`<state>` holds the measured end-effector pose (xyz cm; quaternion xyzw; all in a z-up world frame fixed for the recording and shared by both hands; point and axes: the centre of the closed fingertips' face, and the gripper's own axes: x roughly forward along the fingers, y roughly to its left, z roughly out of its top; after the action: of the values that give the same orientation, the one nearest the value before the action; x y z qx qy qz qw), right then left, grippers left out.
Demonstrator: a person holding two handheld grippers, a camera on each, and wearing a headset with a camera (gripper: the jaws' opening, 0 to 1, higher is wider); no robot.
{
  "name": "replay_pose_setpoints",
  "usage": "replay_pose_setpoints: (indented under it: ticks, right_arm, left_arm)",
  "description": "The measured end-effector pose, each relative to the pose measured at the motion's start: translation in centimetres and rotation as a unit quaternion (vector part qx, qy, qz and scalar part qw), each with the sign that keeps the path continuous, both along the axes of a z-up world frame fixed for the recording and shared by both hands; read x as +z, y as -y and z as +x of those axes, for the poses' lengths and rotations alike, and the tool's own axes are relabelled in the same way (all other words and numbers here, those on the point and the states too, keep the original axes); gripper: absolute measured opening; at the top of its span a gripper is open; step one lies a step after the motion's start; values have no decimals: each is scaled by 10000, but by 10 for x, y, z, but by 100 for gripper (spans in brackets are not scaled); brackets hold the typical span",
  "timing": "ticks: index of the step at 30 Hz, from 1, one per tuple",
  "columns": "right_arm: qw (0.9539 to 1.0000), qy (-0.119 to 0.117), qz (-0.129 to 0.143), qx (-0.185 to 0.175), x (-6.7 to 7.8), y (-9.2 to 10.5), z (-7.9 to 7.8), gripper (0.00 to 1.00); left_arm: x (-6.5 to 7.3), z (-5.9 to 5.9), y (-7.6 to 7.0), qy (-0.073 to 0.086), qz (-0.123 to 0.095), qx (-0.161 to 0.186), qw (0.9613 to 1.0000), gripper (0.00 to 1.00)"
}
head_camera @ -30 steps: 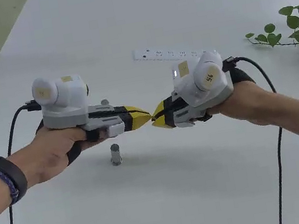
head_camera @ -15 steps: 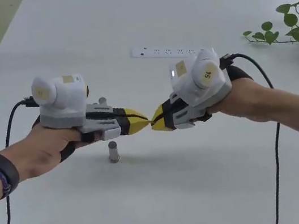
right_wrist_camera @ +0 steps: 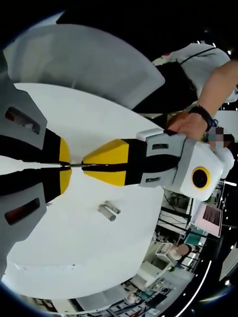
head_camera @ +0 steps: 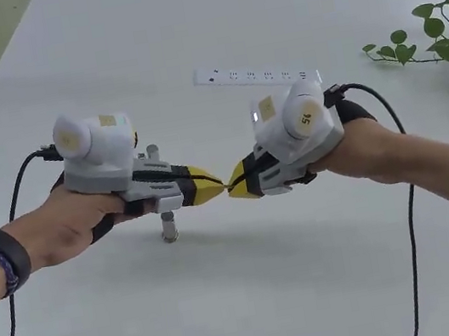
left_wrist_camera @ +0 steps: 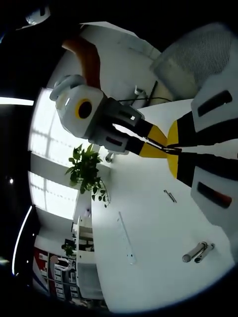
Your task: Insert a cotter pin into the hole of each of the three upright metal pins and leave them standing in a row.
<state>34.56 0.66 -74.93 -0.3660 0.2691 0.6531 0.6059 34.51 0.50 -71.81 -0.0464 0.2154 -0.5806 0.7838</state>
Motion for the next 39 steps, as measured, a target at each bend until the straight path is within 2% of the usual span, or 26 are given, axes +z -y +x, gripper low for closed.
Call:
replay_pose_setpoints:
  ticks: [16,39]
  right_arm:
    - [9996,27,-113,-275,-5,6,3,2]
    - [9977,-13,-191,-657,-11,17,6,2]
  left_arm:
    - [-2,-1,-5,-48,75,115,9999,7]
    - [-2,3,-37,-73,125,685,9975,19]
